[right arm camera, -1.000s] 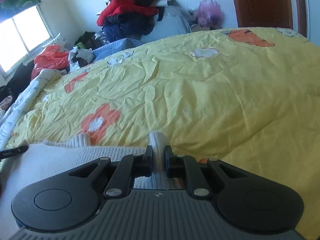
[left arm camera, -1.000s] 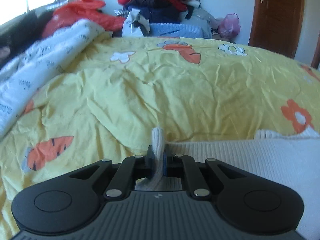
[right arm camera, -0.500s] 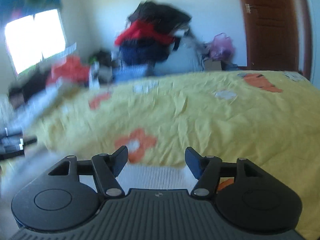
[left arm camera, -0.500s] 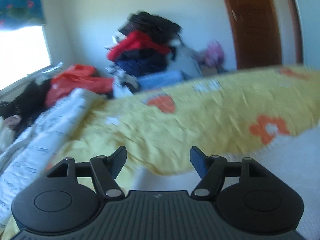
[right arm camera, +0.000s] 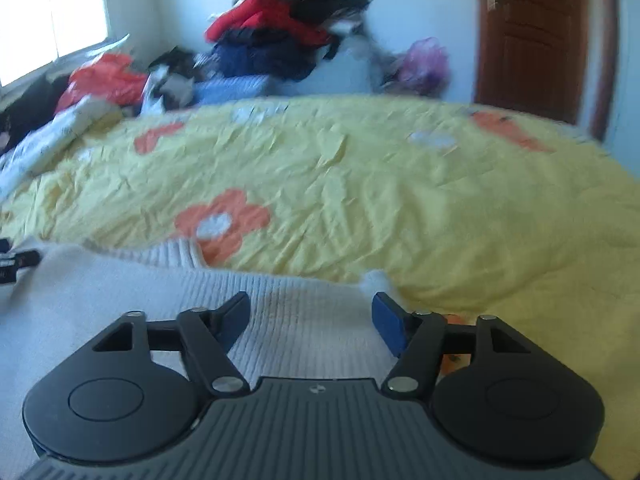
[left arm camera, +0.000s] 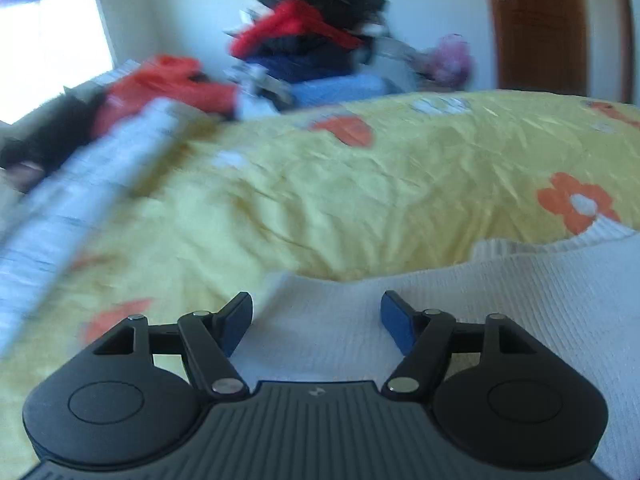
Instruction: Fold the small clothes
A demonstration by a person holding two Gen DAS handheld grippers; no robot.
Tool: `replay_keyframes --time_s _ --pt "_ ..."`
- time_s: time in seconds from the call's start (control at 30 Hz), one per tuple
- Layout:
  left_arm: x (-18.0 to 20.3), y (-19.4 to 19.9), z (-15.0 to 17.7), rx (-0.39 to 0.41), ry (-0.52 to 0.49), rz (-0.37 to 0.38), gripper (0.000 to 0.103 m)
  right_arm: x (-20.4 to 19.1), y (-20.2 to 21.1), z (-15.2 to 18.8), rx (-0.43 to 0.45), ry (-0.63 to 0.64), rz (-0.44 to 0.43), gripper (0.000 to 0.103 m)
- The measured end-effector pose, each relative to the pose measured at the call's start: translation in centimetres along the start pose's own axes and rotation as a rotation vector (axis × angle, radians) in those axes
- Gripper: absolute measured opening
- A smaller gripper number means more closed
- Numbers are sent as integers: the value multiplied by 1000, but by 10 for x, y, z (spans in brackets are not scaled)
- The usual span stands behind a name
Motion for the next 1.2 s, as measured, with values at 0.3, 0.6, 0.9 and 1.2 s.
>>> replay_keyframes --time_s 0.3,0.6,0.9,1.2 --pt "29 59 60 34 -92 170 74 -30 49 66 27 145 -14 95" --pt "2 76 68 76 -31 188 75 -15 71 66 30 70 -20 89" --pt "4 121 113 80 15 268 74 -37 115 109 -8 194 -46 91" --pt "-12 136 101 60 54 231 75 -30 136 101 -1 155 -57 86"
Point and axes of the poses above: each gripper's, at about its wrist camera, not at the fingertips, and y roughly against the way its jaws point, x to its right, z to its underside, the point moved 2 cm from there along -y, roughly the way its jaws point, and after that the axes turned 3 degrees about y, right-handed, at the moved point
